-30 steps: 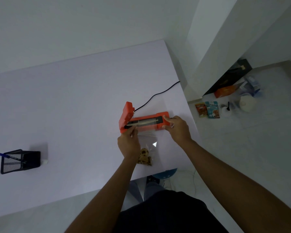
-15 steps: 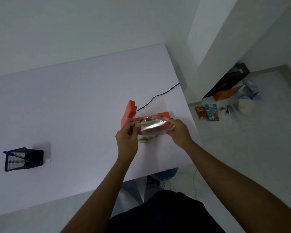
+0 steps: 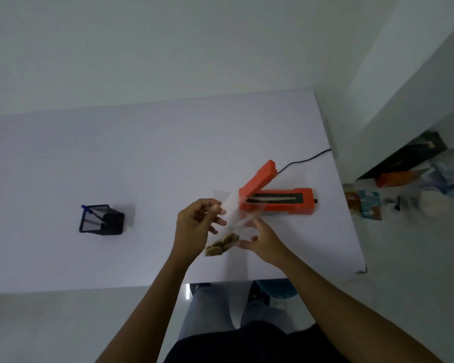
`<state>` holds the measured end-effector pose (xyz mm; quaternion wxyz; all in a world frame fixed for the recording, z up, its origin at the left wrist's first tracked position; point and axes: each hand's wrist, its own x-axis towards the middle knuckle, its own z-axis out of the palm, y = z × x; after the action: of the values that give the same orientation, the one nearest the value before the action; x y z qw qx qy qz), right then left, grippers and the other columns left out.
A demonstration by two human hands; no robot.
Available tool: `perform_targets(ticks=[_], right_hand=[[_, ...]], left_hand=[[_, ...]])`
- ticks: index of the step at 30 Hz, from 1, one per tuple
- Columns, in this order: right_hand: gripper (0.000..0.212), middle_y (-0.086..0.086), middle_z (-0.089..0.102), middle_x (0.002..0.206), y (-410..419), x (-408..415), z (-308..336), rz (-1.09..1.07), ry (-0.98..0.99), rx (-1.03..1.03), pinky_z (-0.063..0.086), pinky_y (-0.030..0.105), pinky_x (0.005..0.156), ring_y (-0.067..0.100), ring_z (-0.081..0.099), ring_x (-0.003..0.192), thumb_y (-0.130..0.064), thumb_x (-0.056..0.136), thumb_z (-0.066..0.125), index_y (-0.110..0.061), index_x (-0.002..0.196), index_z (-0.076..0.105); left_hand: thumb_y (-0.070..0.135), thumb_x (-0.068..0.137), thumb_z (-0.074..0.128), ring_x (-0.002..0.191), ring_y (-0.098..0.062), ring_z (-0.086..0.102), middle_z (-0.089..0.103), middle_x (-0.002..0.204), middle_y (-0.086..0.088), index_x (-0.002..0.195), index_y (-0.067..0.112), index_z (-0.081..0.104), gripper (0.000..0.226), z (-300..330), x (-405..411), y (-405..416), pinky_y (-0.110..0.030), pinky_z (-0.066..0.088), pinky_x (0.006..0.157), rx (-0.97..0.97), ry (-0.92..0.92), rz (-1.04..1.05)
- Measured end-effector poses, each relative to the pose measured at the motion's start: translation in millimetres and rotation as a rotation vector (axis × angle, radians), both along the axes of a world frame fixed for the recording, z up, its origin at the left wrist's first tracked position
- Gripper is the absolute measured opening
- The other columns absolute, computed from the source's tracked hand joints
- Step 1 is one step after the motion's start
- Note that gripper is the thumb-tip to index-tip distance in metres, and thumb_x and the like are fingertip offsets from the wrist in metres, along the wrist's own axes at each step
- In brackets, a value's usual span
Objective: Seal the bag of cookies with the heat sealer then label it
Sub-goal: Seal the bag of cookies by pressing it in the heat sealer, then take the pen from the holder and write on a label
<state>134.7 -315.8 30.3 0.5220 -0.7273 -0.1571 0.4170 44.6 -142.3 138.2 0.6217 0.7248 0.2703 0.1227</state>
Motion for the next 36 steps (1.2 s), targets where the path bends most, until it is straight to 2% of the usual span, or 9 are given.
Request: perform_targets(ticks=[3,6,10,13,16,19,25,29,36], right_hand=[[0.057,-0.013,0.058,0.135,43.2,-12.3,8.9,0.119,0.100,0.068,0.049,0.028,0.100,0.005,0.053,0.123,-0.022,0.080,0.082,-0.035,0.131,0.060],[0.026,0.002,0.072,0.118,85.1,-22.5,8.8,0.122,0.143,0.092,0.054,0.026,0.096,0.013,0.067,0.110,-0.015,0.086,0.075,-0.012,0.113,0.074],[0.014,0.010,0.076,0.101,132.4,-35.6,0.3,0.027,0.173,0.038,0.058,0.030,0.087,0.021,0.071,0.096,-0.012,0.089,0.072,-0.008,0.102,0.076],[0.012,0.012,0.077,0.099,162.3,-45.5,-9.5,-0.083,0.233,-0.008,0.060,0.036,0.083,0.026,0.073,0.093,-0.011,0.091,0.070,-0.006,0.100,0.075],[0.014,0.017,0.075,0.101,184.9,-52.9,-16.2,-0.222,0.295,-0.056,0.061,0.034,0.075,0.028,0.073,0.092,-0.012,0.092,0.069,-0.004,0.101,0.074],[0.014,0.013,0.076,0.099,194.6,-58.8,-23.0,-0.329,0.271,-0.111,0.061,0.033,0.072,0.024,0.073,0.090,-0.016,0.092,0.069,-0.007,0.100,0.076],[0.010,0.009,0.077,0.093,203.7,-68.3,-41.8,-0.432,0.113,-0.218,0.059,0.031,0.078,0.017,0.071,0.084,-0.012,0.090,0.070,-0.008,0.095,0.077],[0.011,0.007,0.076,0.096,202.6,-72.7,-51.3,-0.451,0.051,-0.260,0.058,0.031,0.084,0.020,0.071,0.090,-0.011,0.089,0.072,-0.010,0.099,0.075],[0.023,0.010,0.072,0.102,192.8,-78.9,-64.1,-0.445,-0.018,-0.346,0.058,0.038,0.091,0.026,0.069,0.099,-0.006,0.089,0.067,-0.011,0.112,0.068]], left_hand=[[0.009,0.097,0.055,0.072,-0.026,0.073,0.073,0.086,-0.006,0.104,0.005,0.067,0.014,4.1,-18.6,35.9,-0.033,0.059,0.057,-0.038,-0.004,0.000],[0.014,0.097,0.057,0.073,-0.026,0.073,0.074,0.088,-0.007,0.106,0.005,0.066,0.016,-4.4,-31.6,74.7,-0.035,0.060,0.055,-0.061,0.002,0.097],[0.027,0.098,0.056,0.084,-0.022,0.074,0.076,0.094,-0.007,0.111,0.010,0.066,0.024,-31.7,-43.3,128.4,-0.036,0.062,0.070,-0.157,0.086,0.112],[0.036,0.096,0.058,0.091,-0.018,0.073,0.076,0.100,-0.003,0.114,0.016,0.064,0.027,-68.6,-53.9,166.2,-0.037,0.058,0.082,-0.220,0.233,-0.031],[0.029,0.090,0.067,0.090,-0.020,0.072,0.074,0.096,-0.003,0.110,0.021,0.066,0.021,-108.3,-63.9,191.4,-0.036,0.059,0.082,-0.162,0.367,-0.164],[0.022,0.089,0.068,0.087,-0.019,0.069,0.071,0.092,0.000,0.101,0.020,0.068,0.013,-133.2,-67.6,200.7,-0.029,0.058,0.078,-0.035,0.425,-0.234],[0.016,0.087,0.069,0.073,-0.005,0.059,0.065,0.080,0.008,0.091,0.014,0.069,0.005,-148.3,-64.0,203.4,-0.014,0.044,0.065,0.052,0.518,-0.232],[0.012,0.088,0.067,0.073,-0.008,0.059,0.064,0.080,0.006,0.091,0.014,0.066,0.003,-157.2,-68.6,198.8,-0.007,0.039,0.060,0.126,0.537,-0.188],[0.015,0.090,0.064,0.076,-0.007,0.060,0.066,0.088,0.003,0.106,0.014,0.065,0.016,-162.3,-75.5,185.3,-0.008,0.041,0.062,0.100,0.580,-0.187]])
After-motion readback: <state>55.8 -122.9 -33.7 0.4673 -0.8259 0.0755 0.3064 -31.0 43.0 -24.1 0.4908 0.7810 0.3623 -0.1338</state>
